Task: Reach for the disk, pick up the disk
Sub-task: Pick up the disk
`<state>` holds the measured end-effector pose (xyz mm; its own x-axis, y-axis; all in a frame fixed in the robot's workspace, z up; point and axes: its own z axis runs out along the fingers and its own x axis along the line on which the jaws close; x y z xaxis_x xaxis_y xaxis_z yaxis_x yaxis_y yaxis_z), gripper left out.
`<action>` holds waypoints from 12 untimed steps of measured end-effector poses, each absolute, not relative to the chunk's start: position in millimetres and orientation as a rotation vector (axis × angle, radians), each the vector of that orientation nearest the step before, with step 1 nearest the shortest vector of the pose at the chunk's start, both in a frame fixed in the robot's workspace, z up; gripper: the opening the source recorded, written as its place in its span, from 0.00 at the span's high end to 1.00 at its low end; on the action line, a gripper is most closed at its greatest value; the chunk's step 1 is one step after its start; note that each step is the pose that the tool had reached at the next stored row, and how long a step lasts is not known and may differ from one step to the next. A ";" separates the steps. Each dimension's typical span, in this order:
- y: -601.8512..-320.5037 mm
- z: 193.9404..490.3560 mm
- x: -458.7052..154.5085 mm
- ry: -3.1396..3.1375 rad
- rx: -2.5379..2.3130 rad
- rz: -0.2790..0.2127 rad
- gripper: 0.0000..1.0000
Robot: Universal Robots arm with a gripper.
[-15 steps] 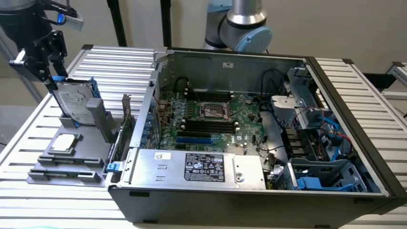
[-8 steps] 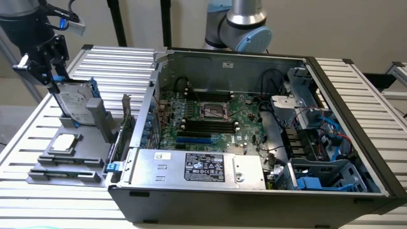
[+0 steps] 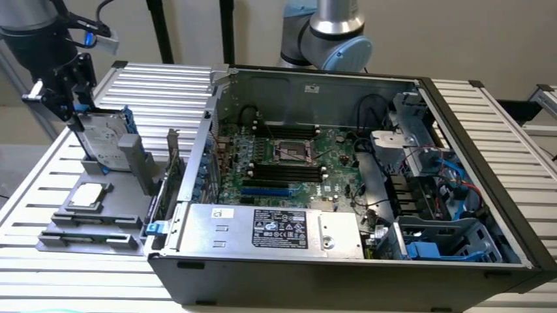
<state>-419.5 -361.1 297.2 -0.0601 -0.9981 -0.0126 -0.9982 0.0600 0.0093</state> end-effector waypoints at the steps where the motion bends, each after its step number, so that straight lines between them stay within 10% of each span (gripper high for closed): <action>1: -361.1 296.4 -419.5 2.285 -2.152 0.024 0.46; 12: -360.7 291.1 -419.5 2.283 -2.150 0.019 0.46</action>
<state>-419.5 -360.7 291.1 -0.0600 -0.9981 -0.0128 -0.9982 0.0599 0.0048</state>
